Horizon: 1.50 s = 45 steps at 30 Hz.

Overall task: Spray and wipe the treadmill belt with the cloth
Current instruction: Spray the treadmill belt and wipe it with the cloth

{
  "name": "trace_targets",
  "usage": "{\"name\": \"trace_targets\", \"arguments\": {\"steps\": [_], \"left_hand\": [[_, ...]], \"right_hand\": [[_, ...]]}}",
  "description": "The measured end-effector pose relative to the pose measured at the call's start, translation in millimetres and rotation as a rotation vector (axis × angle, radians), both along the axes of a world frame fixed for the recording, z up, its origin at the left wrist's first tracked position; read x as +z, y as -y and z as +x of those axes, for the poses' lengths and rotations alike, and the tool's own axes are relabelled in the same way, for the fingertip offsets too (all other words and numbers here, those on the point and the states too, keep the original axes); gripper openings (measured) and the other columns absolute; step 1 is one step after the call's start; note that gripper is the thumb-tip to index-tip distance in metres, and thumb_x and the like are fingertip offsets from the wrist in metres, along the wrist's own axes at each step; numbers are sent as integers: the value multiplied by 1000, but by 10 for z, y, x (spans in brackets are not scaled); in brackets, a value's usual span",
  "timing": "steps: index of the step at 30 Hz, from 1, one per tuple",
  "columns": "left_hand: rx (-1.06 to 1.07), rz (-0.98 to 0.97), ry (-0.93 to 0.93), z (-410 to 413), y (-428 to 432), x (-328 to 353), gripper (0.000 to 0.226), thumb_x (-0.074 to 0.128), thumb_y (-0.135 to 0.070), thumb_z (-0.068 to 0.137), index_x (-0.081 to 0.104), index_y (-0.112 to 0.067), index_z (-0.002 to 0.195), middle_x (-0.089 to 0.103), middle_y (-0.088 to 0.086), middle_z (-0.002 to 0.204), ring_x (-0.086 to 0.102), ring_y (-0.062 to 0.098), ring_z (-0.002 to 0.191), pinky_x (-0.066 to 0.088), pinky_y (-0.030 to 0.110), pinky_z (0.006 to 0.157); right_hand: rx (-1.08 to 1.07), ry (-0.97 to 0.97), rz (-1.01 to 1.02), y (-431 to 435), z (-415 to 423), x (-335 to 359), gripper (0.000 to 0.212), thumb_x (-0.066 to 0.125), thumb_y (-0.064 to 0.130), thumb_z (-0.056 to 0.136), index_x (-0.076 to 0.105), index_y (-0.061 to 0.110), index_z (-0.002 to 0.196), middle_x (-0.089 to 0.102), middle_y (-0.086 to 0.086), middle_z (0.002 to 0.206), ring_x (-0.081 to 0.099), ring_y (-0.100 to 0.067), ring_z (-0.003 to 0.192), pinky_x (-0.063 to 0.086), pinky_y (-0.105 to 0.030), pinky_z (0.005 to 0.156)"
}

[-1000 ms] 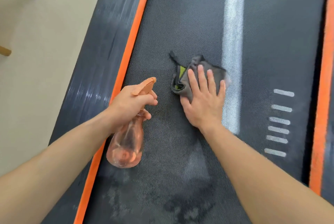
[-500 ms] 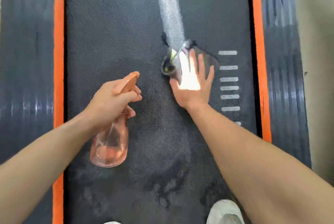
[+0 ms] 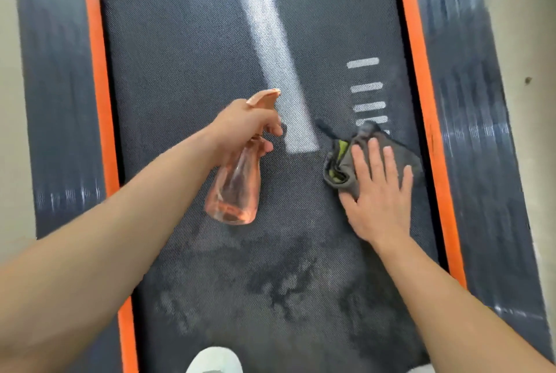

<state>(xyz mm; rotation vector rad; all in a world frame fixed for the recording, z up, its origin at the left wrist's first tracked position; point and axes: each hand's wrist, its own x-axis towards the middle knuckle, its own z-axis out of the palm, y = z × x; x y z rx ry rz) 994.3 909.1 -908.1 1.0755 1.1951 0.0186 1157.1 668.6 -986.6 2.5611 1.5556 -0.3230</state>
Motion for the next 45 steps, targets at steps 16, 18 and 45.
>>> {"name": "trace_targets", "arguments": {"steps": [16, 18, 45], "left_hand": [[-133, 1, -151, -462, 532, -21, 8, 66, -7, 85, 68, -14, 81, 70, 9, 81, 62, 19, 44, 44, 21, 43], [-123, 1, -202, -487, 633, 6, 9, 66, -7, 86, 64, -10, 77, 69, 9, 73, 63, 18, 44, 44, 21, 42], [171, 49, -285, -1048, 1045, 129, 18, 76, -22, 66, 70, -12, 80, 66, 0, 73, 70, 25, 53, 48, 25, 54]], "right_hand": [[-90, 20, 56, -60, 7, -38, 89, 35, 57, 81, 23, 22, 161, 10, -6, 172, 12, -32, 156, 11, -64, 121], [-88, 13, 50, -64, 15, -25, 89, 34, 58, 80, 24, 22, 161, 10, -6, 172, 13, -33, 156, 11, -64, 121], [-124, -56, 91, -85, -86, -38, 87, 32, 56, 84, 19, 21, 162, 10, -4, 172, 11, -33, 157, 8, -66, 120]]}}
